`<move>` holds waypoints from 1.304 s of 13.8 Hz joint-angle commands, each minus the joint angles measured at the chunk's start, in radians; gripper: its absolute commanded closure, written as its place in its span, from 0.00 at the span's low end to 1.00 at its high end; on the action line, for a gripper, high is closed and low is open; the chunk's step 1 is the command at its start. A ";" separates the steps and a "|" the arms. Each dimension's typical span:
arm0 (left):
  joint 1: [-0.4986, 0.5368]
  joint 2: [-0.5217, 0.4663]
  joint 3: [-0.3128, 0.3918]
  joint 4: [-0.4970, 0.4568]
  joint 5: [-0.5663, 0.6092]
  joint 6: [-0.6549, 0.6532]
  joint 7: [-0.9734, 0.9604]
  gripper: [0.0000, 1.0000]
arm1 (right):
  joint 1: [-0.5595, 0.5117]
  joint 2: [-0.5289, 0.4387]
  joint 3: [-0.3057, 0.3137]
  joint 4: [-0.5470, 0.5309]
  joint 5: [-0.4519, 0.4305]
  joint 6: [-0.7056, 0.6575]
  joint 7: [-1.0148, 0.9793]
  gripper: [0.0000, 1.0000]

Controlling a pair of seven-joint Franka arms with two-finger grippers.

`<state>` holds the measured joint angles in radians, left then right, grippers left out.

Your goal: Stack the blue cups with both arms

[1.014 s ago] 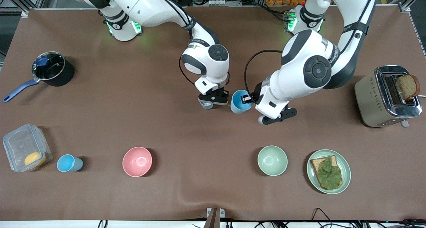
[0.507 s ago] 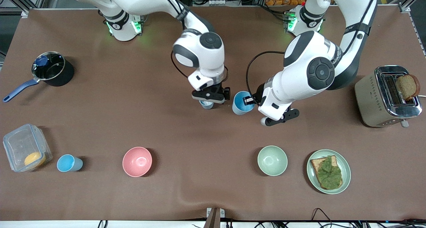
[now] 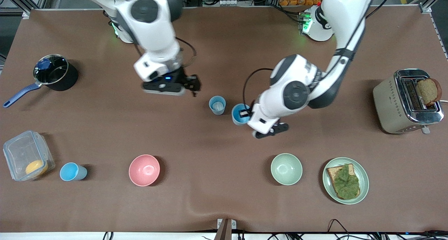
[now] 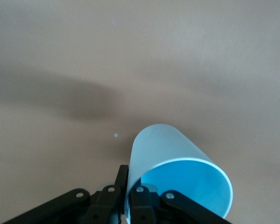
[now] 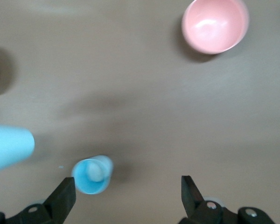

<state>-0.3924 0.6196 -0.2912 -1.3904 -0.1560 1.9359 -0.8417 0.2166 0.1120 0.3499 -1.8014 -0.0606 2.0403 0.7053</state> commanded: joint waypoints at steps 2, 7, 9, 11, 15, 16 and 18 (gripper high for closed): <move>-0.104 0.022 0.003 0.014 0.067 0.014 -0.106 1.00 | -0.098 -0.106 -0.171 -0.010 0.131 -0.139 -0.391 0.00; -0.151 0.066 0.004 0.014 0.067 0.014 -0.142 1.00 | -0.126 -0.104 -0.428 0.080 0.120 -0.301 -0.692 0.00; -0.160 0.084 0.004 0.014 0.069 0.017 -0.143 1.00 | -0.131 -0.104 -0.443 0.089 0.119 -0.299 -0.747 0.00; -0.164 0.089 0.003 0.014 0.069 0.020 -0.145 1.00 | -0.132 -0.100 -0.443 0.109 0.120 -0.311 -0.739 0.00; -0.180 0.101 0.004 0.014 0.064 0.020 -0.158 1.00 | -0.131 -0.095 -0.448 0.119 0.119 -0.315 -0.744 0.00; -0.177 0.100 0.004 0.016 0.061 0.020 -0.172 0.32 | -0.117 -0.095 -0.448 0.119 0.116 -0.319 -0.736 0.00; -0.175 0.077 0.010 0.022 0.079 0.031 -0.184 0.00 | -0.100 -0.095 -0.448 0.126 0.116 -0.351 -0.744 0.00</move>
<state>-0.5639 0.7133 -0.2890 -1.3855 -0.1083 1.9641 -0.9846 0.1018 0.0100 -0.0971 -1.7034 0.0410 1.7250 -0.0254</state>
